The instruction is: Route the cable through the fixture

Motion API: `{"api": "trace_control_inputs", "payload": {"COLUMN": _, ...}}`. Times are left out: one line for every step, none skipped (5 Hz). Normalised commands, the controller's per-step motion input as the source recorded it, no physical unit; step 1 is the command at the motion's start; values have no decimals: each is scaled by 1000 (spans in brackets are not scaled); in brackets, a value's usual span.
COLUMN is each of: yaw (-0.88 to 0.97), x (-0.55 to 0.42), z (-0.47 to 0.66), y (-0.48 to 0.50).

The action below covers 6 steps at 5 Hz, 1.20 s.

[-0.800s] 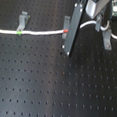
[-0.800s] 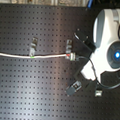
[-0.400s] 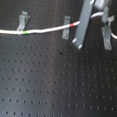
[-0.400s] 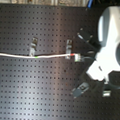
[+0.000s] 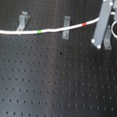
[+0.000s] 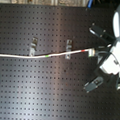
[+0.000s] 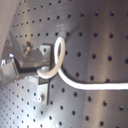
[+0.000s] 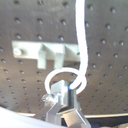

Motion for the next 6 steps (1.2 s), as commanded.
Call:
{"api": "trace_control_inputs", "payload": {"yaw": -20, "x": 563, "z": 266, "y": -450}}
{"api": "trace_control_inputs", "payload": {"yaw": -9, "x": 577, "z": 133, "y": -282}}
{"api": "trace_control_inputs", "payload": {"yaw": -86, "x": 549, "z": 27, "y": -3}}
{"api": "trace_control_inputs", "payload": {"yaw": -51, "x": 592, "z": 13, "y": 267}}
{"api": "trace_control_inputs", "payload": {"yaw": 0, "x": 602, "z": 25, "y": 490}}
{"api": "trace_control_inputs", "payload": {"yaw": -20, "x": 540, "z": 28, "y": 535}}
